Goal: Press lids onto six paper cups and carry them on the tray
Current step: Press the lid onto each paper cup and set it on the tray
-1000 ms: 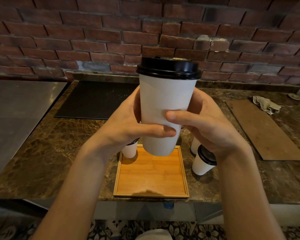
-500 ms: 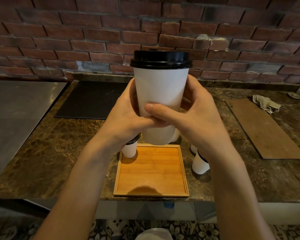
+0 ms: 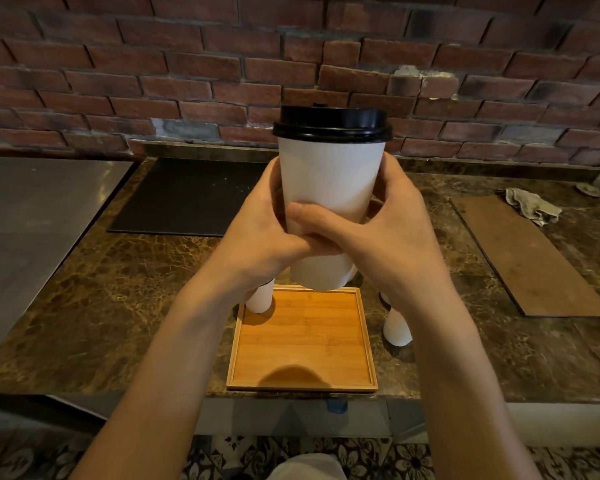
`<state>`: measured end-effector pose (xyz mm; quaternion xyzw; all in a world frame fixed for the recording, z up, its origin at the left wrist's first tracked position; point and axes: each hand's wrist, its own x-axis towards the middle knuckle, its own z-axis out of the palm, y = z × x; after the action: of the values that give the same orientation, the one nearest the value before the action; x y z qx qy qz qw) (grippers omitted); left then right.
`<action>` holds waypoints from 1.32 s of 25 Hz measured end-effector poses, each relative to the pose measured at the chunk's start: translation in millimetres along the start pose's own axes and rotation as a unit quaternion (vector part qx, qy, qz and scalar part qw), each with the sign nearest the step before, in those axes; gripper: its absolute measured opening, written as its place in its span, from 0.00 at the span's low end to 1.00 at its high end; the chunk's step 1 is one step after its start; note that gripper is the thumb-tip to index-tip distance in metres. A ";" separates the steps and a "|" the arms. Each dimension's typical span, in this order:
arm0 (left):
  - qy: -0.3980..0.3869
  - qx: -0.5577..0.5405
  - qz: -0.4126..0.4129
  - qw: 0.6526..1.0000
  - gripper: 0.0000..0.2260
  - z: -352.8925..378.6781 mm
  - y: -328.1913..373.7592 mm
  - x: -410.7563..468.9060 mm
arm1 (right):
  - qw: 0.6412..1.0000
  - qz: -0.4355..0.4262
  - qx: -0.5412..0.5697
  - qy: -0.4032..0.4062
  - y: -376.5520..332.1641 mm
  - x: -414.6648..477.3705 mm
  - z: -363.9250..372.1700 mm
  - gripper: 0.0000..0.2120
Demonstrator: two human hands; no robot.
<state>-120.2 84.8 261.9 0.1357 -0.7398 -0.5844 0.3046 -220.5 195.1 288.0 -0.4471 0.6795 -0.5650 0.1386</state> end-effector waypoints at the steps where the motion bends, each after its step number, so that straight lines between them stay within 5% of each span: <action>1: -0.001 0.004 0.002 1.000 0.38 -0.4 0.0 -0.1 | 1.000 0.000 0.006 -0.001 0.3 0.6 -1.3 0.38; 21: -0.099 -0.060 0.014 0.993 0.32 -9.4 14.8 -2.7 | 0.969 -0.040 0.191 -0.151 7.8 10.4 -21.3 0.32; 33: -0.139 -0.063 -0.011 0.988 0.38 -9.5 14.8 -2.2 | 0.956 -0.039 0.216 -0.196 26.0 16.0 -22.9 0.32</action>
<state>-110.3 82.8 276.6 0.0420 -0.7353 -0.6461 0.2005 -257.0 196.6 277.3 -0.5347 0.4826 -0.6047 0.3399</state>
